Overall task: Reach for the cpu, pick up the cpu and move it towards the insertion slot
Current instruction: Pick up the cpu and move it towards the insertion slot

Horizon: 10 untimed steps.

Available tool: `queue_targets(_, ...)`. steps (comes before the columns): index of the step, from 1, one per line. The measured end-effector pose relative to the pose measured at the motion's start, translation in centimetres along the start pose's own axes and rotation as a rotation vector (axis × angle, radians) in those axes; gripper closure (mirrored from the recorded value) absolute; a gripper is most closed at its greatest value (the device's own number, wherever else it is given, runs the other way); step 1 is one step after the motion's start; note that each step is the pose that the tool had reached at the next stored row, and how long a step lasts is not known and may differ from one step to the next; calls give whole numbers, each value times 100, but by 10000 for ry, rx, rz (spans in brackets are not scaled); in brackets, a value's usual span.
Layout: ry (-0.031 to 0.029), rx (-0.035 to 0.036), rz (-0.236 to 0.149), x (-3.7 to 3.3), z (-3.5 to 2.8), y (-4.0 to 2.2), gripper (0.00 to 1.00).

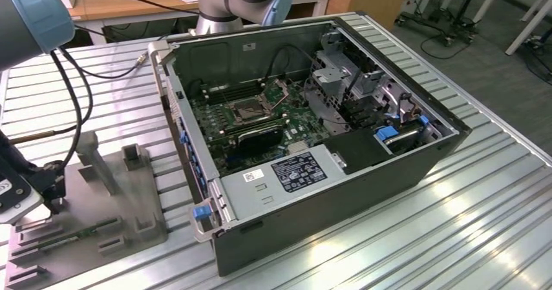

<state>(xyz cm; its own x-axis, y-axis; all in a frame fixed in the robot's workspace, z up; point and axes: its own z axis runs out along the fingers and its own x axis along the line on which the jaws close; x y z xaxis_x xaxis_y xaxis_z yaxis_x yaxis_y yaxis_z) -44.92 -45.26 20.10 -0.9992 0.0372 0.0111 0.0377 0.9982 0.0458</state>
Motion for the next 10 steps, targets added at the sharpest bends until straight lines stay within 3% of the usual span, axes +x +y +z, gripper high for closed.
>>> queue_targets(10,0,1,0,0,-21,1,45)
